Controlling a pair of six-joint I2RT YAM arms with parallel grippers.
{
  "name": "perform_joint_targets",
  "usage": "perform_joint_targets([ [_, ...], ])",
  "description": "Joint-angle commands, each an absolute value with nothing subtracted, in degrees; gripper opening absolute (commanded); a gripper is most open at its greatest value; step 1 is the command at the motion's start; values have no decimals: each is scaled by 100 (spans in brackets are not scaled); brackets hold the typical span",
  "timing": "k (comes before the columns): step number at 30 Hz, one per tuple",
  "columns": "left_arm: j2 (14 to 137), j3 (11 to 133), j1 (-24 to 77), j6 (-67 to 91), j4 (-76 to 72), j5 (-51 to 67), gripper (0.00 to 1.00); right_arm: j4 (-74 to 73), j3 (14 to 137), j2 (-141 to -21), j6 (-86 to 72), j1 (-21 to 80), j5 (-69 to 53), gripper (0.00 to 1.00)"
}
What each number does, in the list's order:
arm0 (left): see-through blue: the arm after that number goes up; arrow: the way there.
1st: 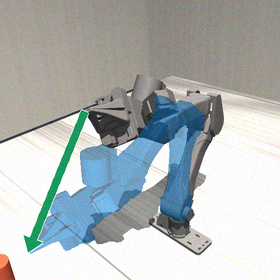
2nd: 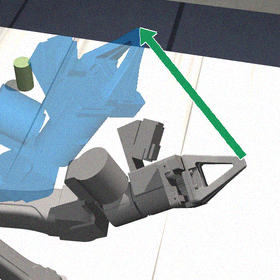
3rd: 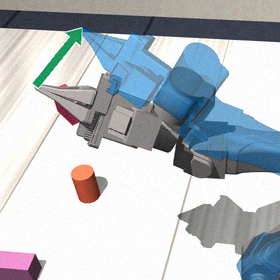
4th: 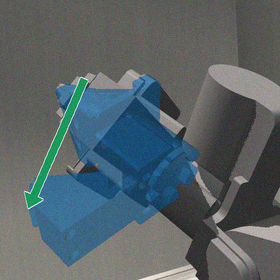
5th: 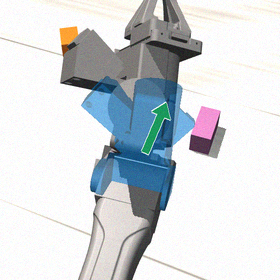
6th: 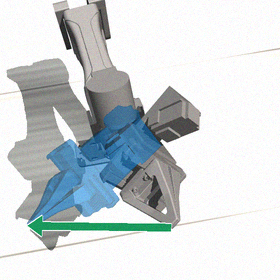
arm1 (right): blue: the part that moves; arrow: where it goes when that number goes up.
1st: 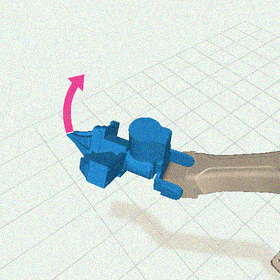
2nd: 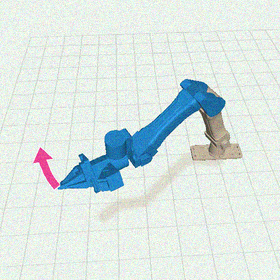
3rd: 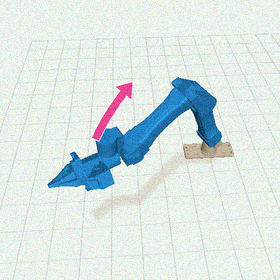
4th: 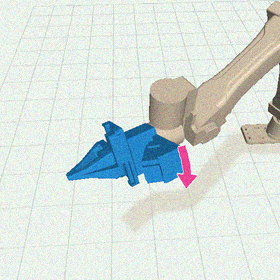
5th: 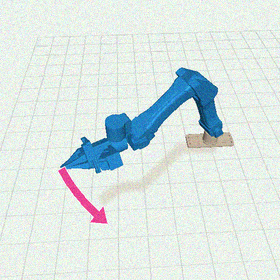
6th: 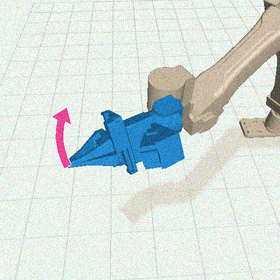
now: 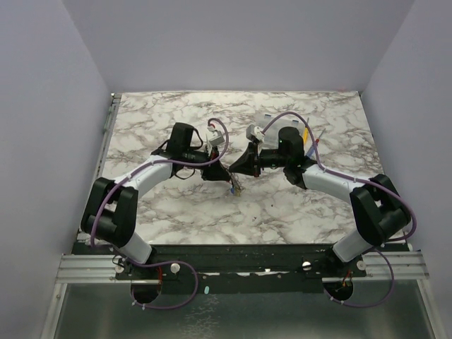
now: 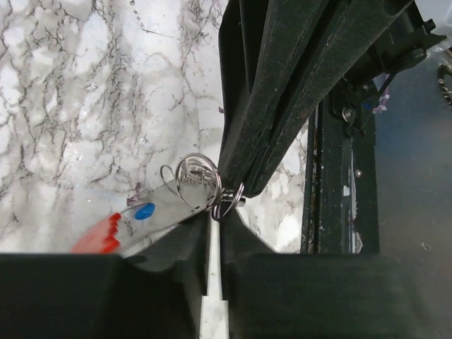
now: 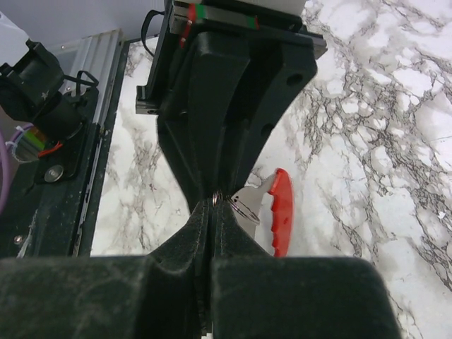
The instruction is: Remove the keys from the keyring
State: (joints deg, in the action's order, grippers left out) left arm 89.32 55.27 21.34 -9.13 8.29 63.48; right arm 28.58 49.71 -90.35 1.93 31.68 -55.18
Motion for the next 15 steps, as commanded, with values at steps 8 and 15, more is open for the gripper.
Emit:
perform_joint_targets([
  [8,8200,5484,1575,-1364,816,6327,44,3471,4811,-8989,-120,3090,-5698,1],
  [15,8213,5430,1598,-1284,609,6563,44,4268,4564,-9135,-850,3094,-5700,0],
])
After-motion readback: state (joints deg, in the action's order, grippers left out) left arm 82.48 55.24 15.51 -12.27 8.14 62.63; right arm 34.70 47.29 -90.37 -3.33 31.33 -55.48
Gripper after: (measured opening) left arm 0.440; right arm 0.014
